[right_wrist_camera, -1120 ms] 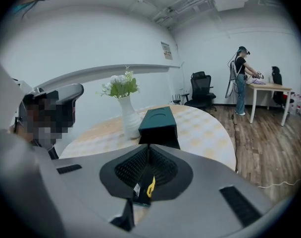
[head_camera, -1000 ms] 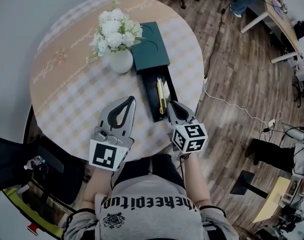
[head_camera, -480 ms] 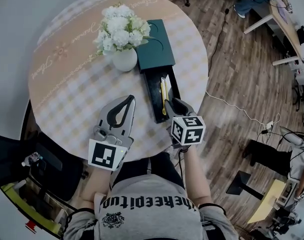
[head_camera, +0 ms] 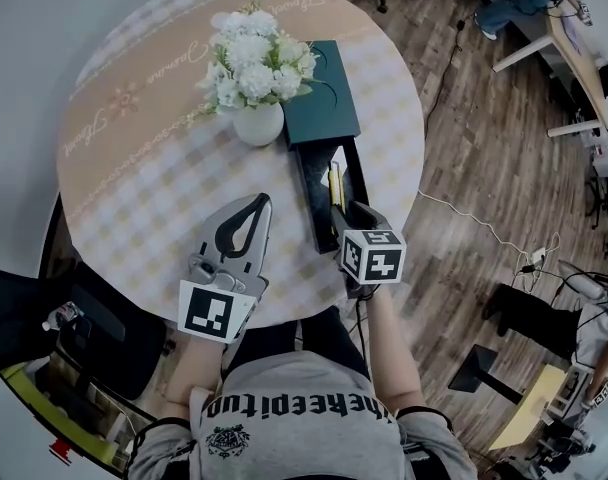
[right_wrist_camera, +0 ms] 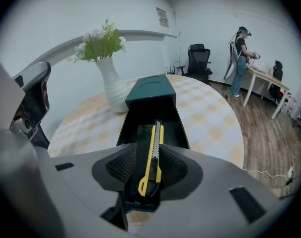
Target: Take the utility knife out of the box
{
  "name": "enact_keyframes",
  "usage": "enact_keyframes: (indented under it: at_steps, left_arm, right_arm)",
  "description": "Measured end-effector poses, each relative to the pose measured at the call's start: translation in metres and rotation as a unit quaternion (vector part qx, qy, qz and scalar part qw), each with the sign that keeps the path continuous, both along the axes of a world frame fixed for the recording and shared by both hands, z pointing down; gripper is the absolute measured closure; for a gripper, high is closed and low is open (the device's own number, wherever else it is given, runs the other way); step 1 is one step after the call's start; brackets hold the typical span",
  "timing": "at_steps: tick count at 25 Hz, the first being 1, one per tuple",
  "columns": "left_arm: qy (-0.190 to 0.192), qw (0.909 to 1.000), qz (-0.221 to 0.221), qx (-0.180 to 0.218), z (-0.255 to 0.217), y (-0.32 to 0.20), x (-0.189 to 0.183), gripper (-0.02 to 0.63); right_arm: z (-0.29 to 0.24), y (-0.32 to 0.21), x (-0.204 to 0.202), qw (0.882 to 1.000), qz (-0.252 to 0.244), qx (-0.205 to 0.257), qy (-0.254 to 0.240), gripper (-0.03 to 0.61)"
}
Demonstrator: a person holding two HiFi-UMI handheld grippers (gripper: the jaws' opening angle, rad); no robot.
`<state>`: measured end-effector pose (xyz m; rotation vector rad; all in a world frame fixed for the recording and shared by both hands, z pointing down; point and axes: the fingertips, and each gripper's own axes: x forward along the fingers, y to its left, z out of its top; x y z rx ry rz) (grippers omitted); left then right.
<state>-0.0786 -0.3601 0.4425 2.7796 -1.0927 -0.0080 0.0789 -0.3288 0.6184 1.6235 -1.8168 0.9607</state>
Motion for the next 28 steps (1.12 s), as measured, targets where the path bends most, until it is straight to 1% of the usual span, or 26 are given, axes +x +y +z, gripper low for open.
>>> enact_keyframes:
  at_steps: [9, 19, 24, 28]
  left_arm:
    - [0.000, 1.0000, -0.005, -0.005, 0.005, -0.006, -0.006, 0.597]
    - [-0.001, 0.9999, -0.007, -0.012, 0.009, -0.012, -0.010, 0.597]
    - [-0.001, 0.9999, -0.010, -0.014, 0.011, -0.015, -0.012, 0.597]
    - [-0.002, 0.9998, -0.012, -0.015, 0.012, -0.015, -0.013, 0.597]
  right_arm:
    - [0.017, -0.009, 0.000, 0.998, -0.012, -0.048, 0.040, 0.410]
    - [0.037, -0.020, 0.001, 0.994, -0.015, -0.088, 0.057, 0.403]
    - [0.048, -0.019, 0.003, 0.990, -0.014, -0.121, 0.076, 0.410]
    - [0.049, -0.019, 0.004, 0.990, -0.010, -0.123, 0.074, 0.416]
